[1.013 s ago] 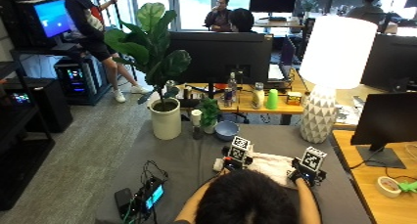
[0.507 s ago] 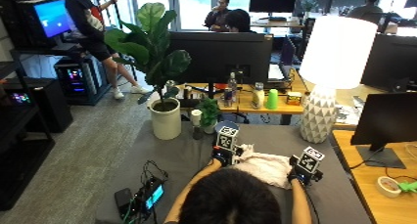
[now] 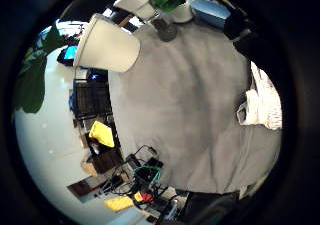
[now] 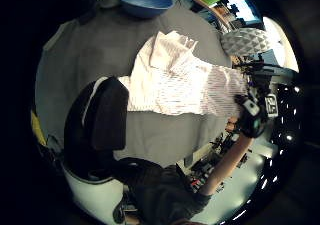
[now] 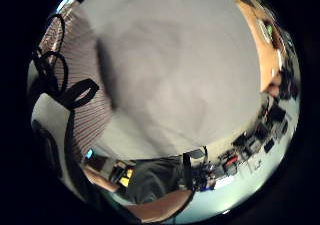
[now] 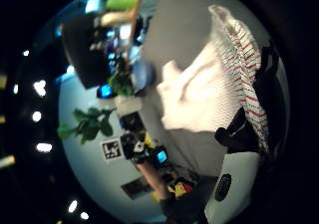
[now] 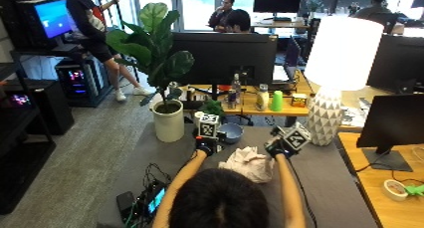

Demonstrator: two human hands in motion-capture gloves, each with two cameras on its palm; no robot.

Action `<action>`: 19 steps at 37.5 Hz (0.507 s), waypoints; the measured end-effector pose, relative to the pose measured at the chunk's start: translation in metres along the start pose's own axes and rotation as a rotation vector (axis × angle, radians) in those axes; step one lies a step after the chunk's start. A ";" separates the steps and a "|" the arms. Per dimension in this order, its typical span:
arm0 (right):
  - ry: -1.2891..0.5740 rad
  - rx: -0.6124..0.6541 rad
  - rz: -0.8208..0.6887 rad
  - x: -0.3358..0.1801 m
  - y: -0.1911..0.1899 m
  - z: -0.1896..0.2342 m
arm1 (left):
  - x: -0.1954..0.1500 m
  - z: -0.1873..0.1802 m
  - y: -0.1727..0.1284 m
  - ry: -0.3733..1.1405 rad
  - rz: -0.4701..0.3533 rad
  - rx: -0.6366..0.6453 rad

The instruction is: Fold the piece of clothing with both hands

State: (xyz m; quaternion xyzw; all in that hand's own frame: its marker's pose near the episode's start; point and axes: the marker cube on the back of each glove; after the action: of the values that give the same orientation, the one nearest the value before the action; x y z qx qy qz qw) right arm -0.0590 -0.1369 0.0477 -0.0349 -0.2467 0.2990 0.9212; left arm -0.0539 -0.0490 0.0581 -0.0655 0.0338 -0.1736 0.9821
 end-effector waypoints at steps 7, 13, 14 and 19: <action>0.056 -0.079 -0.276 -0.137 0.063 0.067 | -0.031 -0.014 0.016 0.049 -0.077 0.040; 0.128 -0.249 -0.323 -0.180 0.081 0.168 | -0.058 -0.028 0.028 0.071 -0.136 0.124; 0.138 -0.266 -0.311 -0.181 0.084 0.178 | -0.061 -0.030 0.031 0.077 -0.139 0.126; 0.127 -0.190 -0.227 -0.181 0.077 0.202 | -0.074 -0.041 0.048 0.090 -0.165 0.138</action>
State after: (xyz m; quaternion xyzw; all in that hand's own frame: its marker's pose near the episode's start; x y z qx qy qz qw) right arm -0.3223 -0.1937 0.1296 -0.1126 -0.2173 0.1654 0.9554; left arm -0.1111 0.0166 0.0143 0.0077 0.0605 -0.2587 0.9640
